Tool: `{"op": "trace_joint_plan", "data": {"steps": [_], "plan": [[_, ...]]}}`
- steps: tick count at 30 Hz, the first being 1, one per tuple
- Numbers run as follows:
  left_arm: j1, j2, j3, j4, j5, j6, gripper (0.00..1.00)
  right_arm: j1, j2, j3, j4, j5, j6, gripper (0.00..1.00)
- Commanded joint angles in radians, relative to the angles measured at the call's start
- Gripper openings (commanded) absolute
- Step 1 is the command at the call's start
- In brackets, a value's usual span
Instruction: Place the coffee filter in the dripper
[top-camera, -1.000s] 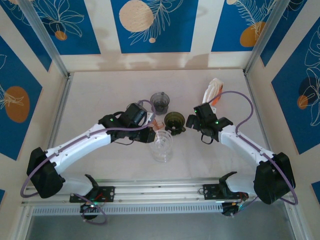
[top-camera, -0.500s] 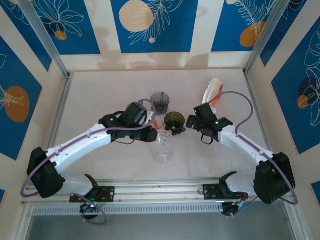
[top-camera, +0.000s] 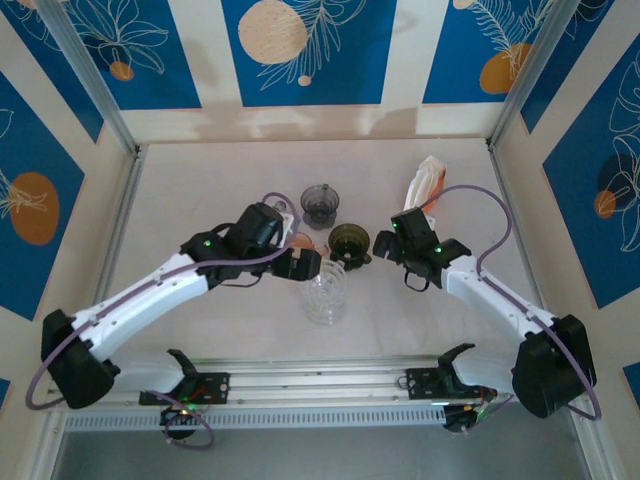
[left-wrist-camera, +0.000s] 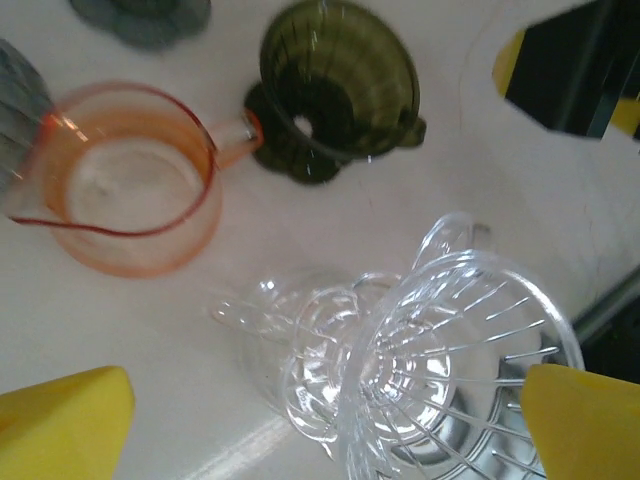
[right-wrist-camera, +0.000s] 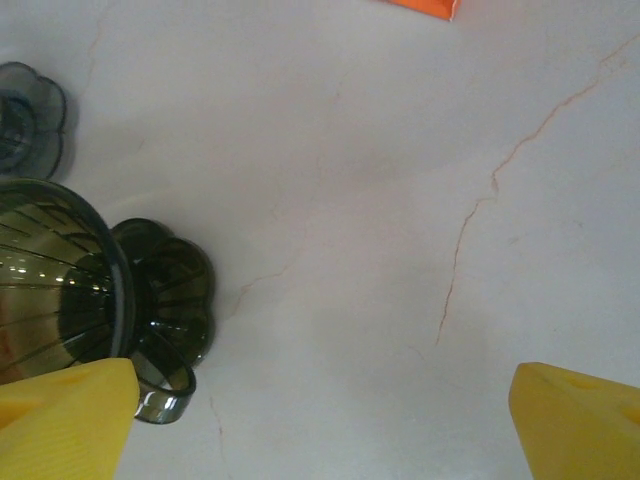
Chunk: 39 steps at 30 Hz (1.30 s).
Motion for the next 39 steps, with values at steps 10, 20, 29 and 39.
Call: {"op": "trace_joint_plan", "data": {"steps": [10, 20, 29, 39], "plan": [[0.009, -0.353, -0.298, 0.287, -0.223, 0.039, 1.00, -0.192, 0.001, 0.152, 0.021, -0.119, -0.024, 0.67], [0.010, -0.422, -0.394, 0.246, -0.242, 0.025, 0.93, -0.292, 0.369, 0.459, -0.089, -0.133, -0.056, 0.42], [0.011, -0.412, -0.427, 0.236, -0.215, 0.012, 0.93, -0.346, 0.607, 0.669, -0.212, -0.051, -0.044, 0.35], [0.012, -0.420, -0.438, 0.232, -0.222, 0.017, 0.94, -0.421, 0.706, 0.694, -0.153, -0.081, -0.114, 0.34]]}}
